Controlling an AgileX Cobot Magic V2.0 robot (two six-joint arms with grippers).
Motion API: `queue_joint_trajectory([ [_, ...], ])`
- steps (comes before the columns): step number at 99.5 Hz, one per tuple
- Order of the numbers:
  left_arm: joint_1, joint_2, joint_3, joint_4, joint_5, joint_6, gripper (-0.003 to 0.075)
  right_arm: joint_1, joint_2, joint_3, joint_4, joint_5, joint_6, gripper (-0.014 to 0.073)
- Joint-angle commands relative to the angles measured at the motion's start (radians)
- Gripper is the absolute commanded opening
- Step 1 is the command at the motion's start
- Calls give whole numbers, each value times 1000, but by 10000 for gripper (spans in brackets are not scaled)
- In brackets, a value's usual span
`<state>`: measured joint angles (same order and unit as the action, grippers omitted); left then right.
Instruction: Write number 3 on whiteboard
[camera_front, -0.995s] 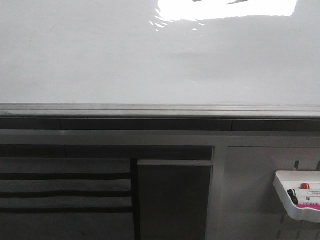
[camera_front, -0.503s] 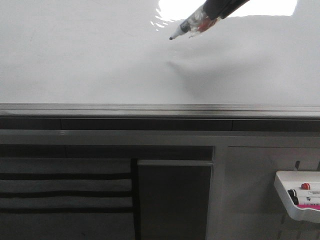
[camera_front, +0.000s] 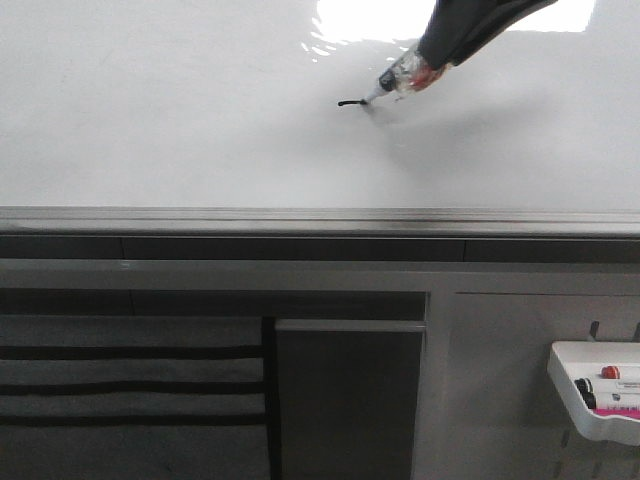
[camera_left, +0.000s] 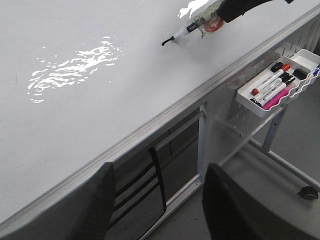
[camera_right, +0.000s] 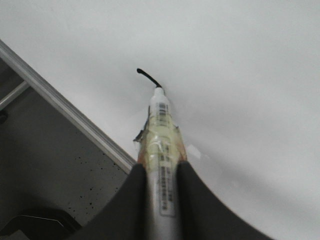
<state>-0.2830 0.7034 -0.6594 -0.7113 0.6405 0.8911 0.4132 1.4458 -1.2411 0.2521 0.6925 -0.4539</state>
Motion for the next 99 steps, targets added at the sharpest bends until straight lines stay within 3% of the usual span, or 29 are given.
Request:
queue_joint_trajectory([
  [1, 1, -3, -26, -41, -50, -8, 368, 21, -29, 3, -14, -75, 12, 21],
  [15, 1, -3, -26, -41, -50, -8, 368, 61, 4, 11, -14, -160, 12, 21],
  [40, 1, -3, -26, -41, -50, -8, 368, 32, -42, 80, -16, -86, 15, 21],
  [62, 1, -3, -26, -41, -50, -8, 368, 127, -2, 114, 12, -279, 22, 21],
  [79, 1, -3, -26, -41, -50, -8, 368, 139, -40, 77, 35, -176, 22, 21],
  [99, 1, -3, -26, -41, -50, -8, 368, 196, -257, 191, 35, -157, 22, 21],
])
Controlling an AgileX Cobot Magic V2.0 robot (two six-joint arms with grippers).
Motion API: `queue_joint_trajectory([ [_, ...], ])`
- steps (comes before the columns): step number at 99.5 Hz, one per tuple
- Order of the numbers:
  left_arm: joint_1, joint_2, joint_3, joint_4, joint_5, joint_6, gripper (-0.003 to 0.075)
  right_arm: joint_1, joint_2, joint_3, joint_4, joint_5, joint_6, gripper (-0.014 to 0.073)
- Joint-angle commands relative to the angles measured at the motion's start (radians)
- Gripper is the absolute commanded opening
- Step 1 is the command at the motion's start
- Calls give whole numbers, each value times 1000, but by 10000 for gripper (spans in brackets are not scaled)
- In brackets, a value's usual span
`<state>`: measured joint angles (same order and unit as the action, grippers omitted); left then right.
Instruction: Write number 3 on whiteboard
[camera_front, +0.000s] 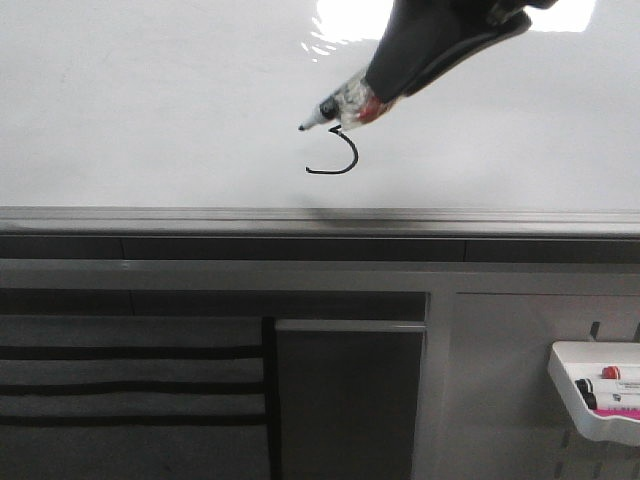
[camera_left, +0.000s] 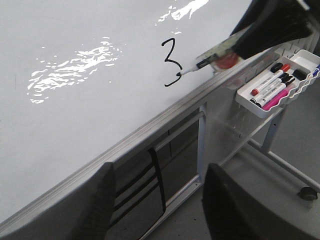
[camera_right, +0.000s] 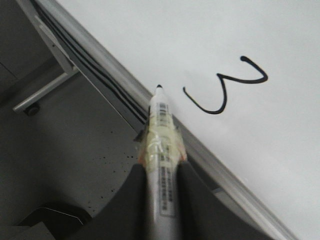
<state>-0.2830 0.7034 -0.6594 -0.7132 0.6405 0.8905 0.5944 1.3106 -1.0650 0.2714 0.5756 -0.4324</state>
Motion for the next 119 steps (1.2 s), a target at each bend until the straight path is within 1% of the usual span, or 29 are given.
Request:
queue_joint_trajectory([
  [1, 1, -3, -26, -39, -50, -7, 368, 17, -129, 23, 16, -40, 1, 21],
  [11, 1, -3, -26, -39, -50, -7, 368, 19, -221, 68, 8, -28, -12, 21],
  [22, 1, -3, -26, -39, -50, -7, 368, 19, -297, 89, 8, 18, -80, 21],
  [37, 1, -3, -26, -39, -50, -7, 368, 19, -336, 91, 8, 57, -156, 21],
  [42, 1, -3, -26, -39, -50, -7, 368, 19, -338, 91, 8, 66, -202, 21],
  [54, 1, -3, -26, -39, -50, -7, 368, 19, -338, 91, 8, 99, -400, 21],
  [59, 1, -3, -26, -39, -50, -7, 368, 19, -338, 91, 8, 103, -447, 21],
  [76, 1, -3, -26, -39, -55, -7, 368, 19, -338, 91, 8, 99, -459, 21],
  [85, 1, -3, -26, -39, -56, -7, 368, 22, -338, 91, 8, 99, -518, 21],
  [92, -3, 0, -30, -39, -47, 37, 368, 31, -338, 91, 8, 97, -590, 21],
  [97, -11, 8, -39, -39, -24, 103, 368, 46, -338, 91, 8, 90, -632, 21],
  [100, -21, 13, -48, -39, -8, 151, 368, 60, -338, 91, 8, 81, -655, 21],
  [106, -51, 32, -73, -40, 31, 191, 368, 89, -338, 91, 8, 67, -699, 21],
  [119, -138, 92, -129, -26, 78, 245, 368, 160, -338, 91, 8, -2, -714, 21],
])
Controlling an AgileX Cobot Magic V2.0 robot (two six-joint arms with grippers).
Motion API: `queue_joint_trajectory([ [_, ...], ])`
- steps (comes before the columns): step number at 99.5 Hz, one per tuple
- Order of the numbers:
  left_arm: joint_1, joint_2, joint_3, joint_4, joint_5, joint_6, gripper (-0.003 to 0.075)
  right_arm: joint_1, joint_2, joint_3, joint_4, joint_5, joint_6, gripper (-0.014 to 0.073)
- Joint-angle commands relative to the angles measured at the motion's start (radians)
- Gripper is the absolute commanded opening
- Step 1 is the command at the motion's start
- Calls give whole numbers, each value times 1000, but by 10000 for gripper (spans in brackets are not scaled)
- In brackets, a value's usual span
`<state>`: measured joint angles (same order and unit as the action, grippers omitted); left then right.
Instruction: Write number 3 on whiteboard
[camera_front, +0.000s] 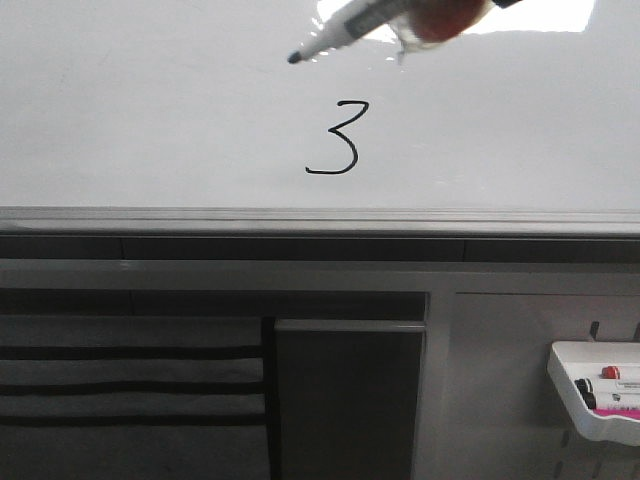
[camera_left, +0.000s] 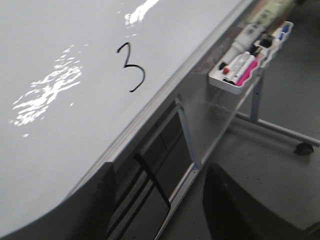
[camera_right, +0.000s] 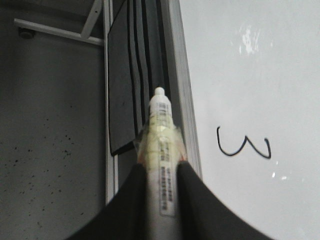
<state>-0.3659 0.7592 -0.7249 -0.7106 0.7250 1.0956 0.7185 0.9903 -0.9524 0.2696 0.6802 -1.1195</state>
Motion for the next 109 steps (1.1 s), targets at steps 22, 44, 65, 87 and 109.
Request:
queue_joint_trajectory([
  [22, -209, 166, -150, 18, -3, 109, 368, 106, -18, -22, 9, -147, -59, 21],
  [44, -321, 296, -236, 44, -51, 114, 368, 118, -18, -22, 9, -151, -62, 21],
  [65, -372, 404, -317, 66, -62, 114, 368, 118, -18, -22, 9, -151, -62, 21],
  [87, -372, 449, -343, 67, -66, 114, 368, 118, -18, -22, 9, -149, -62, 21],
  [109, -372, 447, -343, 62, -64, 114, 233, 118, -18, -22, 9, -149, -62, 21],
])
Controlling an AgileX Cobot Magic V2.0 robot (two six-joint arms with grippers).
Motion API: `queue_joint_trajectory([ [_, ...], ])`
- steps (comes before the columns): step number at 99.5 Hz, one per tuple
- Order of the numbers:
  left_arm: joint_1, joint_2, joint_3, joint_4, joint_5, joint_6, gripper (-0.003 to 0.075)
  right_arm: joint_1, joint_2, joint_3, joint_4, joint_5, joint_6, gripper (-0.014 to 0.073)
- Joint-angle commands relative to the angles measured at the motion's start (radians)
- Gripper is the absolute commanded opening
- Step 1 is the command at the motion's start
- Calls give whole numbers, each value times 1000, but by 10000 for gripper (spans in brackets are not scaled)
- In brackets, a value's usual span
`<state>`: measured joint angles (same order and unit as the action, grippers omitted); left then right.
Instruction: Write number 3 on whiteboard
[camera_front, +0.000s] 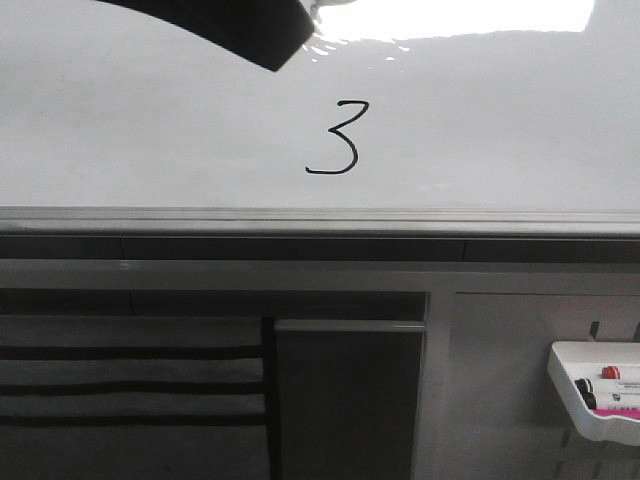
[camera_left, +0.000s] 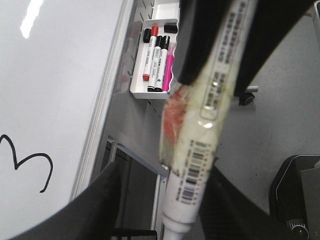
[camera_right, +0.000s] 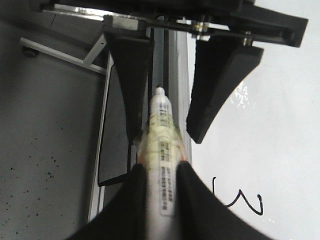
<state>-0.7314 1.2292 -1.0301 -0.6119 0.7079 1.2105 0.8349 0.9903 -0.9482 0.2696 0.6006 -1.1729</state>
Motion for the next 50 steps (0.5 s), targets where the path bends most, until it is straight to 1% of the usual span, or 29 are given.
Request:
queue_joint_trajectory([
  [1, -7, -23, -38, -37, -47, -1, 227, 2, -18, -26, 9, -69, -8, 21],
  [9, -13, -32, -38, -45, -46, -1, 162, 2, -18, -26, 9, -68, -8, 21],
  [19, -22, -52, -38, -45, -43, -1, 117, 2, -18, -26, 9, -67, -8, 21],
  [50, -24, -59, -38, -45, -36, -1, 113, 2, -18, -26, 9, -65, -8, 21],
])
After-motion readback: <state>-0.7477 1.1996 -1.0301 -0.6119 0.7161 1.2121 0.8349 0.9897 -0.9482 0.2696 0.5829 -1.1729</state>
